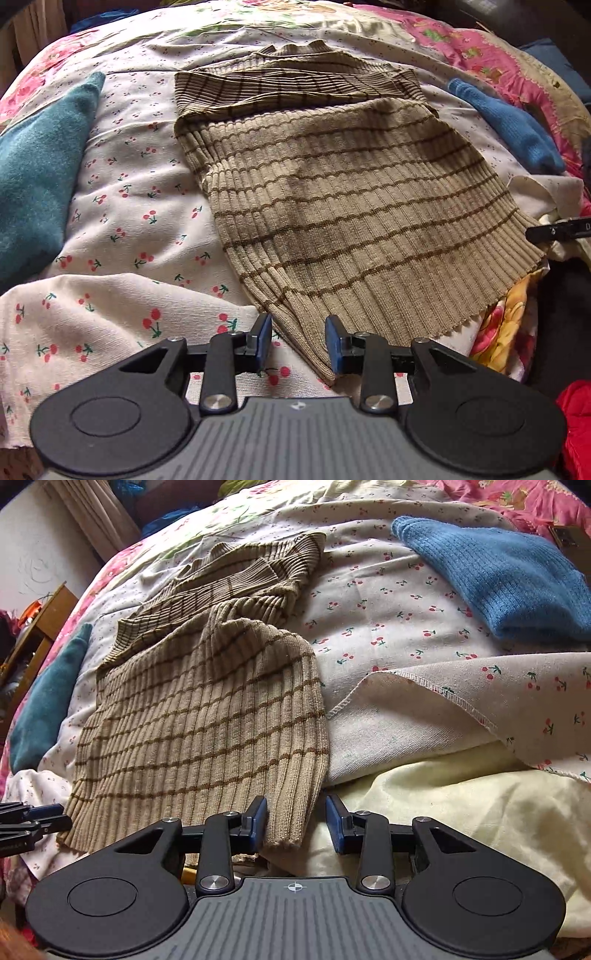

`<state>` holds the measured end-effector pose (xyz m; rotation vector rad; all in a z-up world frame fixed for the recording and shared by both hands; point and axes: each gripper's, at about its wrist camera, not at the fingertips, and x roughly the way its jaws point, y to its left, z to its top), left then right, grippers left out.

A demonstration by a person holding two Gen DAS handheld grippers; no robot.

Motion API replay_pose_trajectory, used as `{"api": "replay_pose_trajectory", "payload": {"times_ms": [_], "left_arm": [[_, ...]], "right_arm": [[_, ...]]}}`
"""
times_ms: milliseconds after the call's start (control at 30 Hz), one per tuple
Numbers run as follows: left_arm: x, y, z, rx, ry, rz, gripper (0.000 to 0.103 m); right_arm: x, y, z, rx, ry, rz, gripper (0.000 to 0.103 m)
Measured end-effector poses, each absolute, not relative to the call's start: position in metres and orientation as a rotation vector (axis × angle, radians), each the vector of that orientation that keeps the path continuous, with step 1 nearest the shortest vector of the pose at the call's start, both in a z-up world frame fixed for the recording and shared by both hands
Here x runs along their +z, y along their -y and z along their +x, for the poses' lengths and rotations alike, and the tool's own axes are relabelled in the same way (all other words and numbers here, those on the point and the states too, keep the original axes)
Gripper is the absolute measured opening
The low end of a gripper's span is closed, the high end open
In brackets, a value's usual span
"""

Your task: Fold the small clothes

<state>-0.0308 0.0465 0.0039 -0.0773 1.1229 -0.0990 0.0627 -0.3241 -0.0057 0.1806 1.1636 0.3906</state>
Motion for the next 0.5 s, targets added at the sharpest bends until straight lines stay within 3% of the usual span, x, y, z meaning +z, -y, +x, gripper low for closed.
{"api": "replay_pose_trajectory", "payload": {"times_ms": [500], "left_arm": [[-0.021,-0.067,-0.02,-0.027,-1.23,-0.328,0.043]], "right_arm": [[-0.02,0.334,0.07,0.414,-1.194,0.265,0.036]]}}
